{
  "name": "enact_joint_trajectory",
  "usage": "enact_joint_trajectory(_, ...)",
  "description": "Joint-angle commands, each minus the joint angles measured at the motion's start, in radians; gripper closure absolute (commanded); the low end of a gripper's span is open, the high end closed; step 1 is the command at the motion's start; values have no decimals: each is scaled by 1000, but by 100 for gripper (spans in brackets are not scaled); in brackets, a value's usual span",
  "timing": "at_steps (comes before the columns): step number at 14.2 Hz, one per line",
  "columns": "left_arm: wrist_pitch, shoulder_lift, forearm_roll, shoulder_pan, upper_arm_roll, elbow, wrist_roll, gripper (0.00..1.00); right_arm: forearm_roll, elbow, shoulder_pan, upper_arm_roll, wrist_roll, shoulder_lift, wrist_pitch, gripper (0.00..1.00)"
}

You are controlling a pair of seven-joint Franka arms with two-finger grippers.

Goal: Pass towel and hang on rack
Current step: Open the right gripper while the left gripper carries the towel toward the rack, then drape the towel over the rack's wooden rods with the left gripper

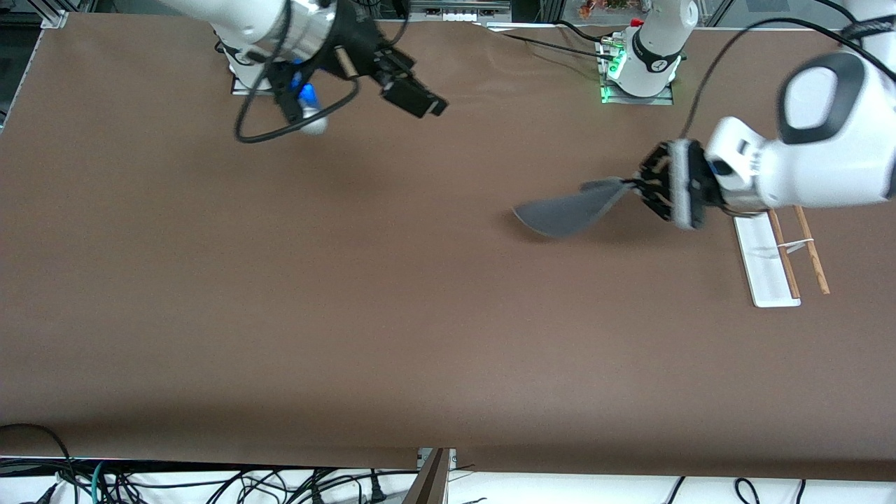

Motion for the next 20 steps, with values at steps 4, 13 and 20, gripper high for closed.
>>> enact_joint_trajectory(4, -159, 214, 172, 300, -16, 337, 37, 100, -185, -266, -170, 5, -539, -189, -174, 0)
enact_joint_trajectory(13, -155, 370, 330, 520, 117, 502, 112, 100, -609, -503, -275, -107, -1283, -275, -91, 0)
enact_joint_trajectory(20, -66, 486, 395, 520, 199, 560, 155, 100, -655, -663, -289, -147, -1364, -330, 55, 0)
